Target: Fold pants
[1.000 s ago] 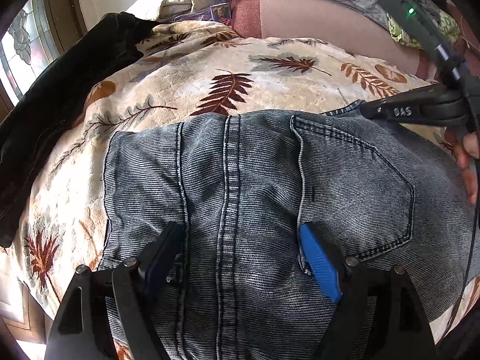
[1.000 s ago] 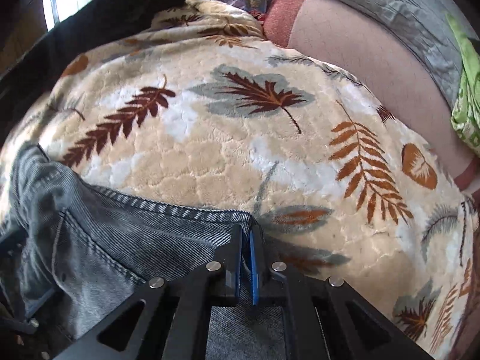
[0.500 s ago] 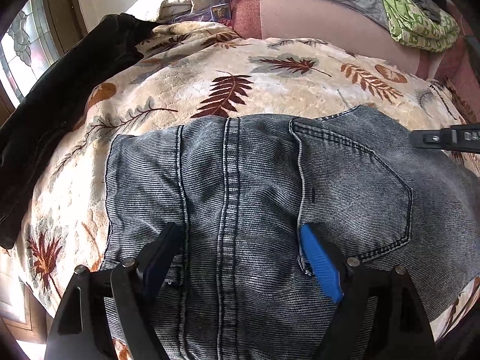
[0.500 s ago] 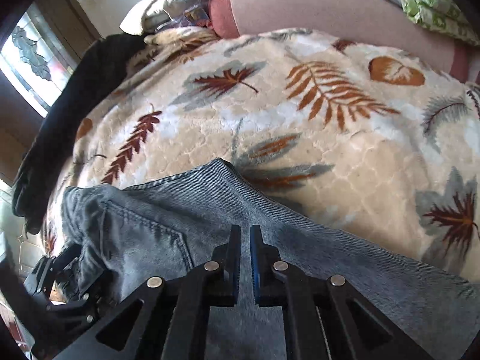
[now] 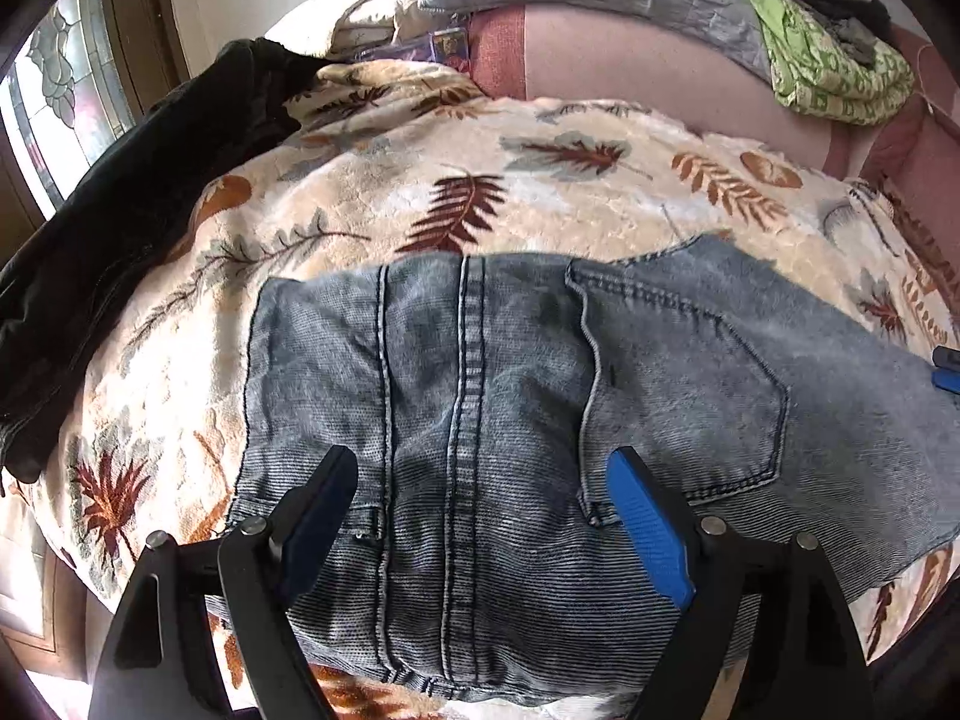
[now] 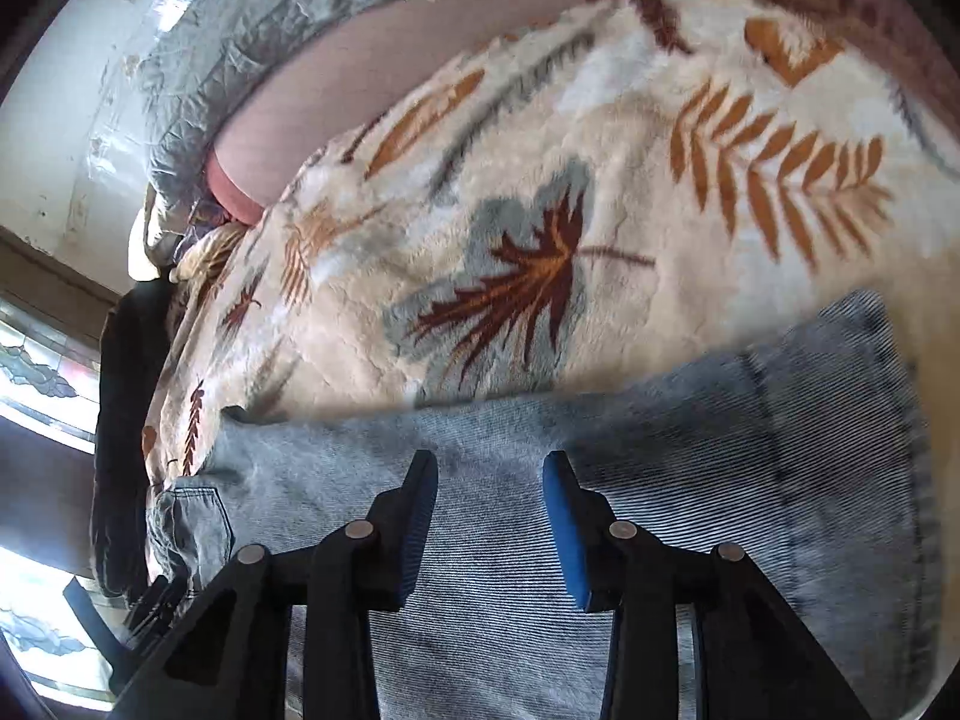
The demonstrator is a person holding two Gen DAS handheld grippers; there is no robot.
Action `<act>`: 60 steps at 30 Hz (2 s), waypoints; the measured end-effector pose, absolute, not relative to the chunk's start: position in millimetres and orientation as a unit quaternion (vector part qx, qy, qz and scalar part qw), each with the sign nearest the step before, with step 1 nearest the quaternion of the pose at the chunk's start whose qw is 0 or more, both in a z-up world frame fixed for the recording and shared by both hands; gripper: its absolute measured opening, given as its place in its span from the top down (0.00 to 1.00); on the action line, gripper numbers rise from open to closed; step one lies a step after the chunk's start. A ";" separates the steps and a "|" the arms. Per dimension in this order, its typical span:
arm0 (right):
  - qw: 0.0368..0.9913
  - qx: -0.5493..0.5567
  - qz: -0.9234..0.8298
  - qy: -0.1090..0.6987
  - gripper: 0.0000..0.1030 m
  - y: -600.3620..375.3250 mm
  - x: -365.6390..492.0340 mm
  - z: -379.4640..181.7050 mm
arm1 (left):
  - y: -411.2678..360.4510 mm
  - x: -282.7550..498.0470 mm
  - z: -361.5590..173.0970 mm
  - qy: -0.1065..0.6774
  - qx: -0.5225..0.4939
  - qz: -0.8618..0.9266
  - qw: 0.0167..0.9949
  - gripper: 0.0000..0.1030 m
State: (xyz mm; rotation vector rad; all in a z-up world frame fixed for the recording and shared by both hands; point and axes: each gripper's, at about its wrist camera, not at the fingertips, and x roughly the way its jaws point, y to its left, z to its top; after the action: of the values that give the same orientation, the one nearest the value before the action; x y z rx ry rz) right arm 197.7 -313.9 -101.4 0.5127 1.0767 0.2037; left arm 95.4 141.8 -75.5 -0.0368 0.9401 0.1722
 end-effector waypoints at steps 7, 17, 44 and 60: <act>0.840 0.107 0.024 0.532 0.68 -323.8 181.7 -131.2 | 130.9 97.4 -100.2 0.472 -0.011 0.078 0.878 0.16; 0.861 0.080 0.005 0.503 0.37 -322.3 148.7 -116.3 | 134.1 89.9 -90.7 0.455 -0.025 0.079 0.887 0.16; 0.788 0.404 0.093 0.455 0.35 -395.3 47.0 -99.1 | 9.3 83.4 -51.1 0.412 -0.002 -0.045 0.910 0.16; 0.802 0.341 0.133 0.472 0.28 -345.8 74.8 -100.9 | 14.3 79.6 -74.2 0.436 -0.012 -0.043 0.899 0.15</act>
State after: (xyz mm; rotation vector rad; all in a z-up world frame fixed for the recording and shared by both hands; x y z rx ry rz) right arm 74.8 -345.8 -100.9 0.7311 1.0113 0.2853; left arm 79.6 14.3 -74.2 -0.0240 0.9035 -0.0882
